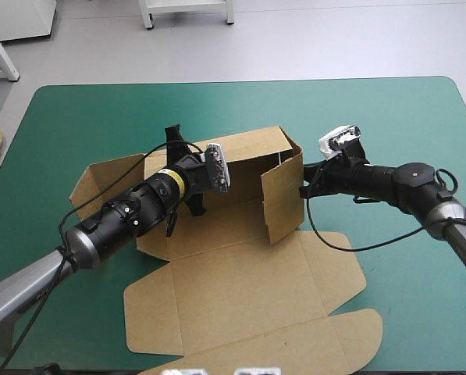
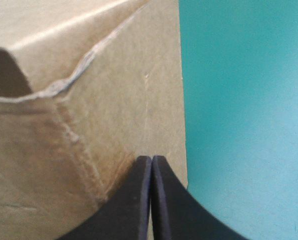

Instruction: Fold the box

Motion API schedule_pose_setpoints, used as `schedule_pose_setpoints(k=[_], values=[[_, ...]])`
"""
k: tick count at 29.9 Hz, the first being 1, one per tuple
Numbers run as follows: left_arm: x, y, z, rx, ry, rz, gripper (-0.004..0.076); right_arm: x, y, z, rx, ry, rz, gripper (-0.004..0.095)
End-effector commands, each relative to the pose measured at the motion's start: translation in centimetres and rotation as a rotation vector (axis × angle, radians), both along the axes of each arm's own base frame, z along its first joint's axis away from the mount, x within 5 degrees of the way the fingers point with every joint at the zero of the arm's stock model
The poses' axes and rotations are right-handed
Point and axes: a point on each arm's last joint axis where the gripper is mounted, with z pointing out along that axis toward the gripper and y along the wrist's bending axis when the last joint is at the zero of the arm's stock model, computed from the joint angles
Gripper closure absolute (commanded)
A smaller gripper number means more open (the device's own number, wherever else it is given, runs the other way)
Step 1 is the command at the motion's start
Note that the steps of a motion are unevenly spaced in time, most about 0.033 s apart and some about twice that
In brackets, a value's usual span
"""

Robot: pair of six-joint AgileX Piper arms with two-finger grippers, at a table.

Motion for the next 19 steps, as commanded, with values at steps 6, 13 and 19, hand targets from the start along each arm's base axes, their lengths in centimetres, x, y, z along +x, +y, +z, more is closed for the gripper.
schedule_pose_setpoints(k=[6,13,19], values=[[-0.5,0.6,-1.0,-0.039,0.133,0.109,0.0733,-1.7,-0.1,3.7,0.052,-0.121,0.024,0.0907],[-0.5,0.6,-1.0,-0.04,0.132,0.108,0.0732,-2.4,-0.2,3.8,0.001,-0.121,0.054,0.0906],[-0.5,0.6,-1.0,-0.04,0.132,0.108,0.0732,-2.9,0.1,3.7,0.009,-0.098,0.121,0.0803]])
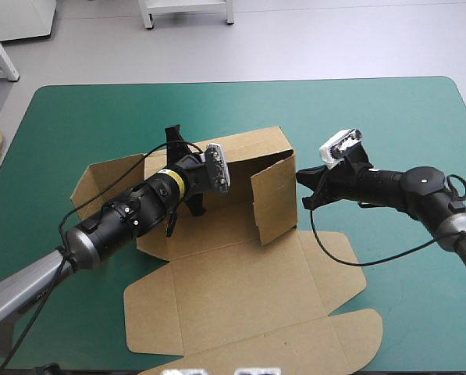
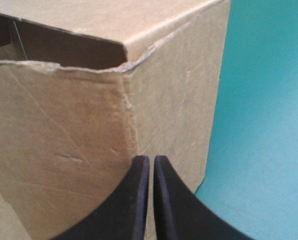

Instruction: Fold the box

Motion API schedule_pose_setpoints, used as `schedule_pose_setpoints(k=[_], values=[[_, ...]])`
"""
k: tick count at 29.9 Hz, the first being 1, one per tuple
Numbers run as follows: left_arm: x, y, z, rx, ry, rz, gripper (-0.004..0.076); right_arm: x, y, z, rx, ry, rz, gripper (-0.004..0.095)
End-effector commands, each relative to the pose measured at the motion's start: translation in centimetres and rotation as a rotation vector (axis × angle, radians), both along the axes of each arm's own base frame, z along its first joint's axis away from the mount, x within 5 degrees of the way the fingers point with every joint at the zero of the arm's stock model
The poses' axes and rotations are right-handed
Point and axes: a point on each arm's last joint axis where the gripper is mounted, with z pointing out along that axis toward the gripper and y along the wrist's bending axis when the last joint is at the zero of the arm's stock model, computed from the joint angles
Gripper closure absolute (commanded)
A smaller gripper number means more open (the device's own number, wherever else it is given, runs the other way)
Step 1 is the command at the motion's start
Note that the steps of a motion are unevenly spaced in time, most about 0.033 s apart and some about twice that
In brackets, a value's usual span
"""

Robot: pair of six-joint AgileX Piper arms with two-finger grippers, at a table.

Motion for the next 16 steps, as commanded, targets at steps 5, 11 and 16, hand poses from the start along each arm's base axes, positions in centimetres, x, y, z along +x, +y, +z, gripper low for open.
schedule_pose_setpoints(k=[5,11,16], values=[[-0.52,0.56,-1.03,-0.04,0.133,0.108,0.0733,-0.8,0.2,1.87,0.044,-0.029,0.051,0.0486],[-0.53,0.56,-1.03,-0.042,0.134,0.109,0.0732,-0.47,0.11,1.77,0.033,-0.04,0.02,0.0352],[-0.53,0.54,-1.02,-0.049,0.136,0.112,0.0732,-0.43,0.13,2.05,0.032,-0.041,0.023,0.0353]])
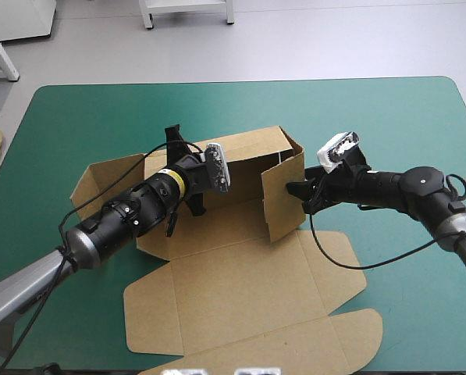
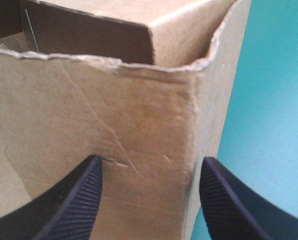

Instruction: Fold the box

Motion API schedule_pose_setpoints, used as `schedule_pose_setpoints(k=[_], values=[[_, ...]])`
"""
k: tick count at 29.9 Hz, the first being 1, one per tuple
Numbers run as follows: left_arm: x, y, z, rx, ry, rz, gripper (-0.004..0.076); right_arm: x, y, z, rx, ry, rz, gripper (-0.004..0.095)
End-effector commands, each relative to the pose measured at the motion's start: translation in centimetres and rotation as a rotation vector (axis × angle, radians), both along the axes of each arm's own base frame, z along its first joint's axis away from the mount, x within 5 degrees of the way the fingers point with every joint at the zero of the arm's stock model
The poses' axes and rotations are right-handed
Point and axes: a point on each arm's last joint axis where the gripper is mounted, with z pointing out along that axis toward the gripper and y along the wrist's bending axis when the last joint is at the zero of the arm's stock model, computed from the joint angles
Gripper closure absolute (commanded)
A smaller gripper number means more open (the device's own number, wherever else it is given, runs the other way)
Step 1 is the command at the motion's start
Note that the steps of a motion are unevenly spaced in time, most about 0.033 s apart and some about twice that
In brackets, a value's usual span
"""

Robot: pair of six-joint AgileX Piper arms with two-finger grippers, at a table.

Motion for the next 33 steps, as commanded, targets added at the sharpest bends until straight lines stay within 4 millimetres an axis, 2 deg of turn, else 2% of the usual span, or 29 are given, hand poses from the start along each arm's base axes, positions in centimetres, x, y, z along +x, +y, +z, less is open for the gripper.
schedule_pose_setpoints(k=[1,10,13,19,25,33], values=[[-0.5,0.5,-1.0,-0.044,0.134,0.108,0.0733,-0.1,0.0,2.3,0.049,-0.047,-0.024,0.0354],[-0.5,0.6,-1.0,-0.048,0.138,0.113,0.0732,0.4,-0.2,3.5,0.042,-0.028,-0.084,0.0368],[-0.5,0.6,-1.0,-0.048,0.138,0.113,0.0733,0.3,0.7,3.4,0.016,-0.026,-0.08,0.0414],[-0.5,0.6,-1.0,-0.049,0.138,0.114,0.0732,-0.4,3.5,3.2,-0.054,-0.072,-0.066,0.0415],[-0.5,0.6,-1.1,-0.05,0.141,0.118,0.0733,-0.5,4.0,2.9,-0.075,-0.044,-0.12,0.0417],[-0.5,0.6,-1.1,-0.059,0.145,0.125,0.0732,-0.4,4.8,3.2,-0.108,-0.127,-0.167,0.0419]])
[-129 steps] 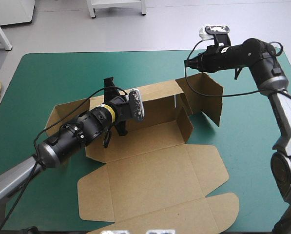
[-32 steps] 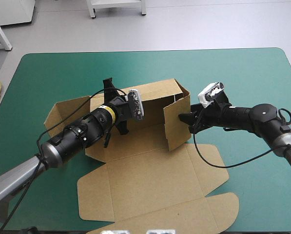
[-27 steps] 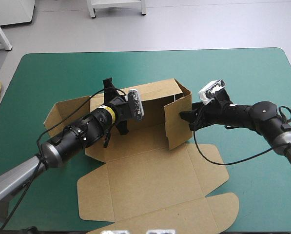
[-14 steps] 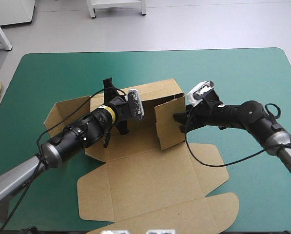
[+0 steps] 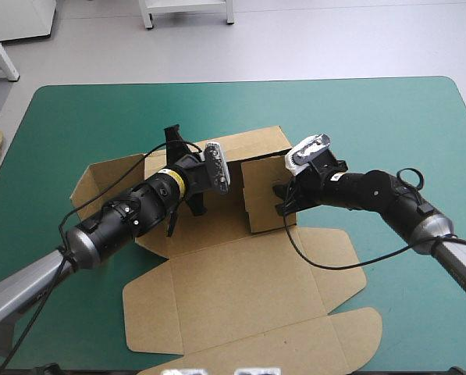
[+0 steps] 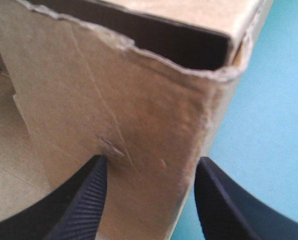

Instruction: Fold the box

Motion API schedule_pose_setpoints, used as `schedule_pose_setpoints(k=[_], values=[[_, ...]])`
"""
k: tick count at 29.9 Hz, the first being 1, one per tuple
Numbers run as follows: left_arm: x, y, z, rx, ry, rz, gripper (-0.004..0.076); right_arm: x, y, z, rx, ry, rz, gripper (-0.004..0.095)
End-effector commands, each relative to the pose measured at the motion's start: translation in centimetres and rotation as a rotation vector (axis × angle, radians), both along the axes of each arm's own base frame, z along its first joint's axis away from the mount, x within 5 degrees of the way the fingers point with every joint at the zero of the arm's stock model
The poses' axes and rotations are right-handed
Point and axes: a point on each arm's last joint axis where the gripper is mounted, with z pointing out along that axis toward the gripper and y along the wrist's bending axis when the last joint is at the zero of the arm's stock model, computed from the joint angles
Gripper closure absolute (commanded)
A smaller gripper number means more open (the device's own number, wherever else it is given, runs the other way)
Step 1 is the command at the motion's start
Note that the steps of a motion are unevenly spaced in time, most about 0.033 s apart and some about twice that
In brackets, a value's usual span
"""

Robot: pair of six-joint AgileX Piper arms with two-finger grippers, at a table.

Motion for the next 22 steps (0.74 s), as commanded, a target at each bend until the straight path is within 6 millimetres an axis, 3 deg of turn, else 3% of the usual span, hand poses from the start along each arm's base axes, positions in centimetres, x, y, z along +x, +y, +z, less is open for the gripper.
schedule_pose_setpoints(k=[1,11,22], values=[[-0.5,0.6,-1.1,-0.044,0.138,0.113,0.0733,0.2,0.0,2.5,0.05,-0.123,-0.058,0.0419],[-0.5,0.6,-1.1,-0.046,0.14,0.117,0.0732,0.7,-0.1,3.0,0.076,-0.191,-0.13,0.0454],[-0.5,0.6,-1.1,-0.045,0.141,0.117,0.0732,2.1,0.5,0.7,0.076,-0.114,-0.16,0.0468]])
